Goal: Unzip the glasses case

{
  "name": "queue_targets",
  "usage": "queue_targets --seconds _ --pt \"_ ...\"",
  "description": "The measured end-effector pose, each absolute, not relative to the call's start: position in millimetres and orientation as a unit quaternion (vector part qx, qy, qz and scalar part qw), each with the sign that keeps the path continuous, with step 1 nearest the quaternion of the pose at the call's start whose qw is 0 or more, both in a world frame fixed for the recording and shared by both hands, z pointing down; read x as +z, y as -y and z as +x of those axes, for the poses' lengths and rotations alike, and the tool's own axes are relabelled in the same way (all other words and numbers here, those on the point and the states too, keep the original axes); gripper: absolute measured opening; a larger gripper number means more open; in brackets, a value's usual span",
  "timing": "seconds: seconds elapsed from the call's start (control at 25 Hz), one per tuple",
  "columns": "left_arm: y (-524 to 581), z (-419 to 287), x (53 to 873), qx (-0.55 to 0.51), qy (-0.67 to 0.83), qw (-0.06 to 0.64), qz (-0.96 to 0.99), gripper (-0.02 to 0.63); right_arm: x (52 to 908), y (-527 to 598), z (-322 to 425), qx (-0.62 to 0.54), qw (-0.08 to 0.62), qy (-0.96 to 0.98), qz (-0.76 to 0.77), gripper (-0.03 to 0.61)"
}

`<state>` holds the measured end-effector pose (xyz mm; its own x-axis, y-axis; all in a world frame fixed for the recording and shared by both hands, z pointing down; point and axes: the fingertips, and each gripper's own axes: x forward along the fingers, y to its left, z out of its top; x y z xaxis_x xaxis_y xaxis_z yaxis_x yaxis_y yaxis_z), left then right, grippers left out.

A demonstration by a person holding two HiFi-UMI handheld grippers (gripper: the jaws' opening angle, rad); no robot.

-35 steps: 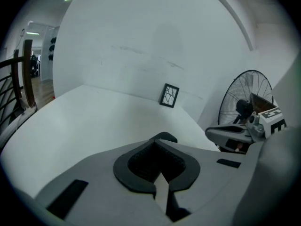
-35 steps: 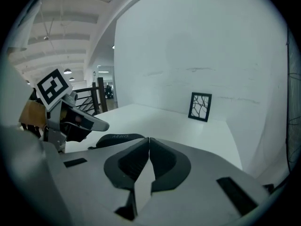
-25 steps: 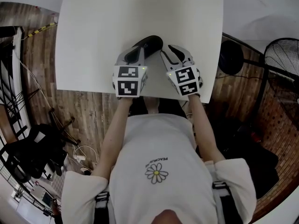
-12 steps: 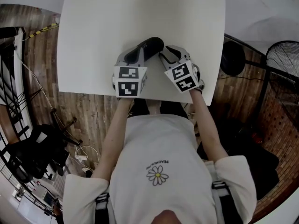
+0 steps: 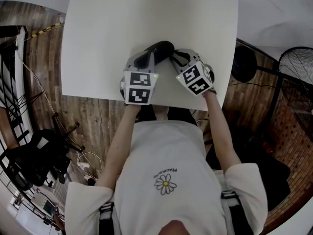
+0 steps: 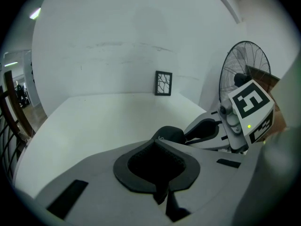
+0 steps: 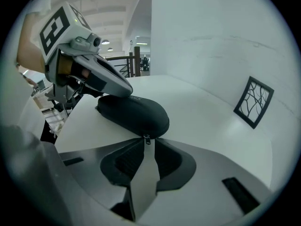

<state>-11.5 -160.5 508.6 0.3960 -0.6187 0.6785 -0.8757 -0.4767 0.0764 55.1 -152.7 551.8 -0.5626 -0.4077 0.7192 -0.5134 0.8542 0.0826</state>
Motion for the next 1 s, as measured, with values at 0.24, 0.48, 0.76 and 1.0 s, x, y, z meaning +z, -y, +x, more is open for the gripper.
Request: queue_targets --seconds 0.24,0.48,0.76,1.0 --pt "159.1 -11.1 508.5 0.298 0.464 0.212 0.807 0.014 550.1 151.3 57.3 0.029 0.416 0.880 0.228 0.028" --pt "160.7 -10.5 512.1 0.295 0.468 0.212 0.805 0.014 551.2 145.1 60.5 0.005 0.444 0.865 0.233 0.009" --pt "154.4 -11.5 515.6 0.308 0.470 0.207 0.801 0.014 554.5 143.5 62.0 0.046 0.450 0.849 0.273 0.008" --pt "155.8 -6.0 514.6 0.316 0.474 0.186 0.801 0.014 558.1 150.5 72.7 0.023 0.489 0.826 0.280 0.008"
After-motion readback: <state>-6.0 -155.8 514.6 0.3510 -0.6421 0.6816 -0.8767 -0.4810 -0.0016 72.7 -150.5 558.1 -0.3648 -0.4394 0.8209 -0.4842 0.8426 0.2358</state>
